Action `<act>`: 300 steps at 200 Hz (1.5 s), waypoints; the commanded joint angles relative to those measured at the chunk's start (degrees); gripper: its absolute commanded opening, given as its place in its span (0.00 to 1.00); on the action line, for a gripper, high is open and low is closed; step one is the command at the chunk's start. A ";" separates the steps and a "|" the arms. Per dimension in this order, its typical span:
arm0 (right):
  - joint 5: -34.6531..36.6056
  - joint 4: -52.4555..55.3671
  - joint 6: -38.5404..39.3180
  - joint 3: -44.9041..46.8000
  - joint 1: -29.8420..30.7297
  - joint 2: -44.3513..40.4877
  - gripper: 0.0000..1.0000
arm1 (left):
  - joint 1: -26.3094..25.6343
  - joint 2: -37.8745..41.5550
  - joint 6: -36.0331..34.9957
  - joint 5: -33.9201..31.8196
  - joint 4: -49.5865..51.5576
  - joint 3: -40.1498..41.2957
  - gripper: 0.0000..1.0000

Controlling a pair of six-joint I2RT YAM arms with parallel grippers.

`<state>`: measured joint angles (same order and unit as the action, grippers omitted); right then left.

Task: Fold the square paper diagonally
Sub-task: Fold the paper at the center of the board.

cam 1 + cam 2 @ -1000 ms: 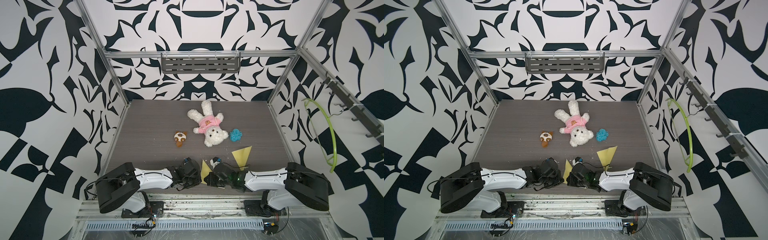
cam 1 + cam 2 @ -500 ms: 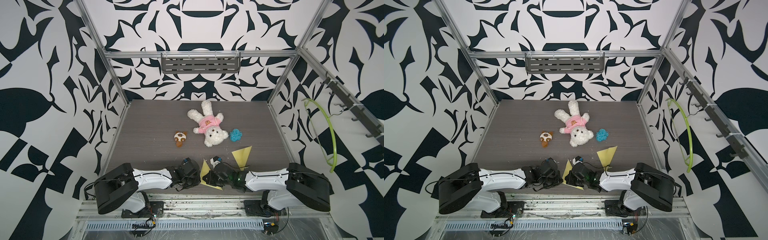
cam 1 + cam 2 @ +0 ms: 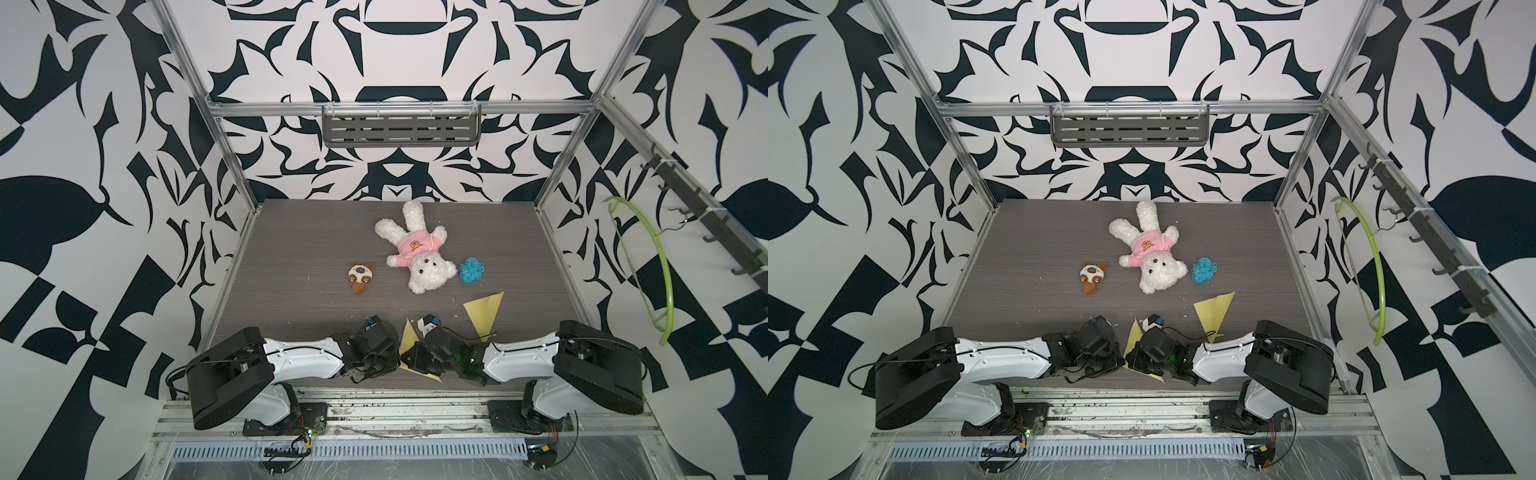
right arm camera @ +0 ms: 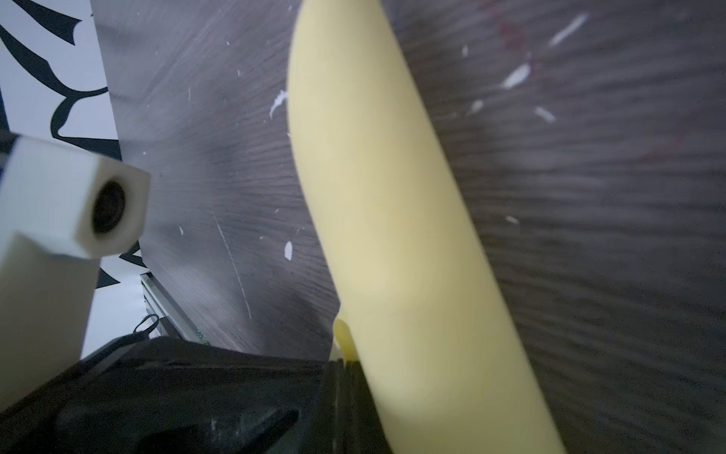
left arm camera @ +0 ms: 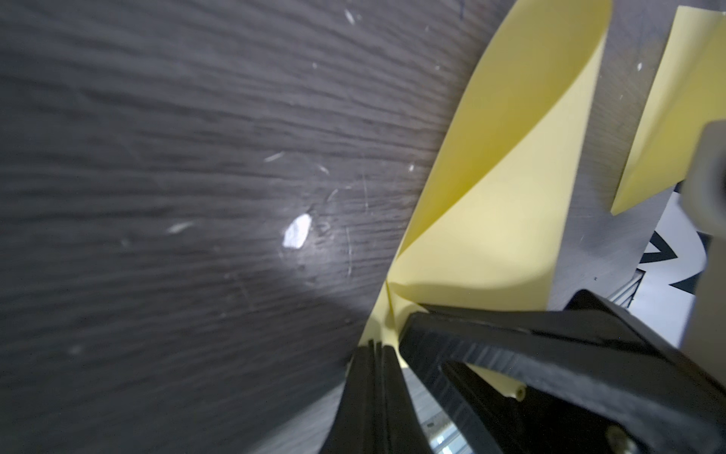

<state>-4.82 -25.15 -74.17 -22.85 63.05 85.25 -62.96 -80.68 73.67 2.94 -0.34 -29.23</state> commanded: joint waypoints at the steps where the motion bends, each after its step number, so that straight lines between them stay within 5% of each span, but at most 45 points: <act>1: 0.96 -2.10 -1.04 0.18 0.50 -0.09 0.00 | 0.03 -0.31 -0.67 -1.38 5.92 1.11 0.00; 300: 2.63 0.90 -3.39 1.96 2.47 2.46 0.00 | -0.15 4.58 -0.22 -2.00 5.66 0.36 0.00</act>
<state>-2.68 -29.85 -78.08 -21.26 64.97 86.59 -63.02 -76.66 73.52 0.45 6.37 -29.30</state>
